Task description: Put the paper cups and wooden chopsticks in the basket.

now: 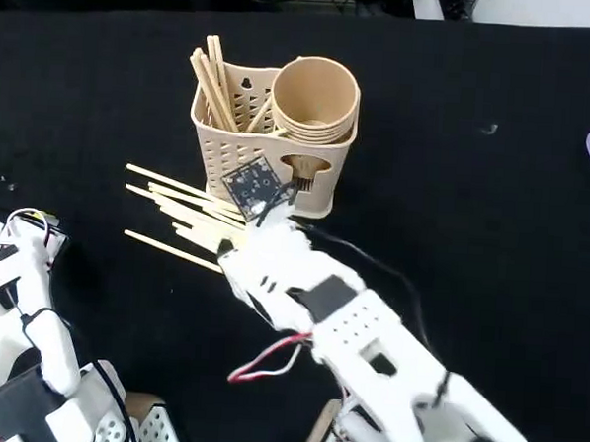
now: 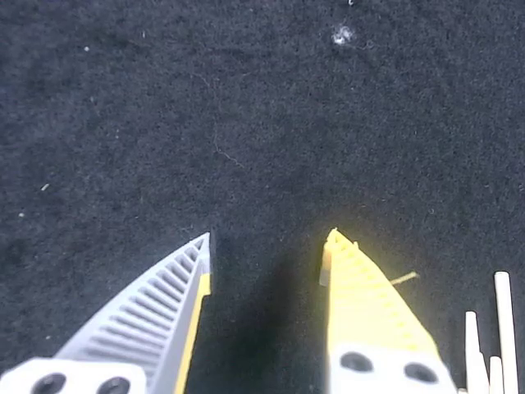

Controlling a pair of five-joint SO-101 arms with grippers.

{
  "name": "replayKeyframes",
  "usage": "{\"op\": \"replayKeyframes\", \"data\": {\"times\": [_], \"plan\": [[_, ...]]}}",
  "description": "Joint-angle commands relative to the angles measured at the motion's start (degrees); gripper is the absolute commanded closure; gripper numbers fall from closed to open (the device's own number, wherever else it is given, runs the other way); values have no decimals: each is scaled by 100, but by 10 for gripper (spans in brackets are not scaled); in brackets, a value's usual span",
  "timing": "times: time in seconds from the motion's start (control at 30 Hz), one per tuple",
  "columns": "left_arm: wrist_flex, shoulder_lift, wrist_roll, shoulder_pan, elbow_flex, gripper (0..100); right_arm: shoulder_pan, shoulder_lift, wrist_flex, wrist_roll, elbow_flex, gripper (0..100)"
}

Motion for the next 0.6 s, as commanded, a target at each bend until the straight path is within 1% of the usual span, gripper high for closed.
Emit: {"op": "replayKeyframes", "data": {"times": [0.0,0.23,0.33,0.4,0.47,0.5,0.57], "plan": [[-105,-141,-70,40,-171,780,-9,831,-554,9,-145,760],[-105,-141,-70,40,-163,780,220,2510,-1811,-35,-523,761],[-105,-141,-70,40,-163,780,220,2879,-1890,-35,-725,761],[-105,-141,-70,40,-163,780,220,2888,-1609,0,-840,762],[-105,-141,-70,40,-163,780,185,2870,-1073,0,-1007,776],[-105,-141,-70,40,-163,780,176,2870,-756,9,-1121,800],[-105,-141,-70,40,-163,780,62,2879,-79,9,-1376,881]]}}
